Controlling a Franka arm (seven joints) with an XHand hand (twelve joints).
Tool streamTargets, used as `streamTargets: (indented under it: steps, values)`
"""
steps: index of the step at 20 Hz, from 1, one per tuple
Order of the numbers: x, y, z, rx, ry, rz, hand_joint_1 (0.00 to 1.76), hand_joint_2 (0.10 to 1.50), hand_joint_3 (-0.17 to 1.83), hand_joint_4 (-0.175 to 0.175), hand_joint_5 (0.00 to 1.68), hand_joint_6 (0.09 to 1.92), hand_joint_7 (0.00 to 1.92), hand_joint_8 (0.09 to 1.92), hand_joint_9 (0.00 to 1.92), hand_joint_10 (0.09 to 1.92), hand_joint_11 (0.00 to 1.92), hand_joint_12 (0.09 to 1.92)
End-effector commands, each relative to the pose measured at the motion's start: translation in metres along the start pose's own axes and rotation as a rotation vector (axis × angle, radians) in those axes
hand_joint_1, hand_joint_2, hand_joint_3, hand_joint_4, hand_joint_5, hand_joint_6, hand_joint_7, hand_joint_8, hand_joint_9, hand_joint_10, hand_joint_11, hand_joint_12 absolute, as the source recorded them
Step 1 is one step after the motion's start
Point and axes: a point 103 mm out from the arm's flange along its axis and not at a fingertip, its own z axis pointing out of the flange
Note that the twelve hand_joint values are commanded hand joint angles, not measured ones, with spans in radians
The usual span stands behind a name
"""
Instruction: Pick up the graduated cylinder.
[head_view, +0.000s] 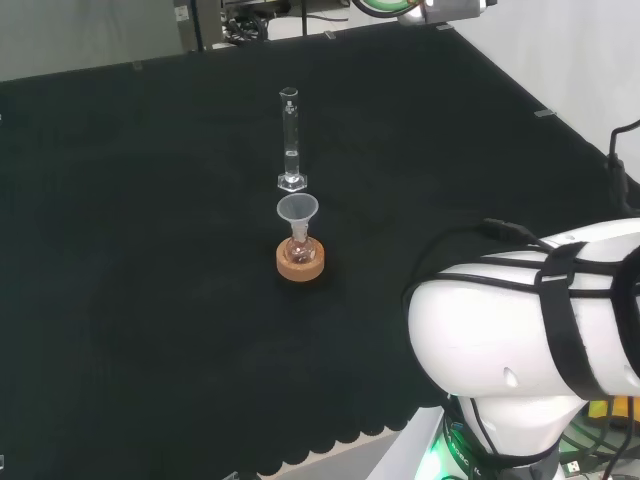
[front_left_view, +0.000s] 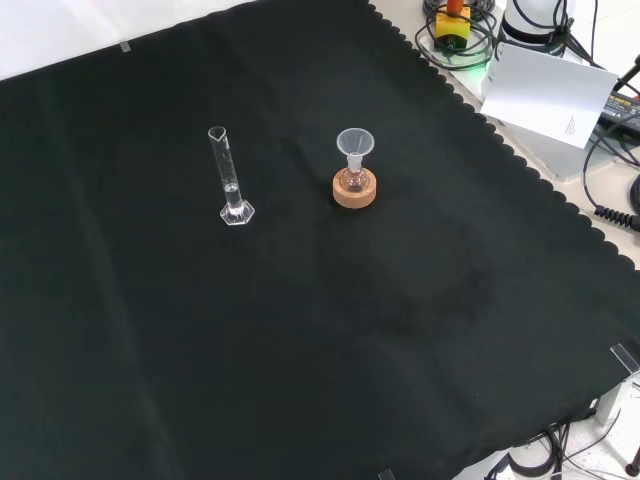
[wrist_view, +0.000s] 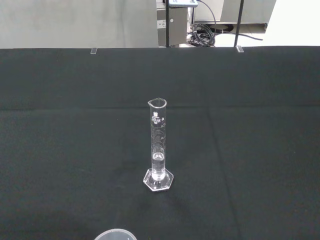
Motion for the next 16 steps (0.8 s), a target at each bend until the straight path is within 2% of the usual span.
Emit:
streamTargets:
  steps: [1, 9, 16]
  values:
    - [0.000, 0.000, 0.000, -0.013, -0.007, 0.000, 0.14, 1.20, 0.32, -0.018, 0.23, 0.09, 0.01, 0.36, 0.13, 0.64, 0.04, 1.38]
    - [0.004, 0.005, 0.003, -0.004, -0.010, 0.007, 0.10, 1.24, 0.33, -0.013, 0.23, 0.09, 0.00, 0.30, 0.11, 0.64, 0.04, 1.37]
    - [-0.007, 0.018, 0.025, 0.017, 0.002, 0.049, 0.11, 1.24, 0.32, -0.014, 0.23, 0.09, 0.00, 0.31, 0.11, 0.64, 0.04, 1.37]
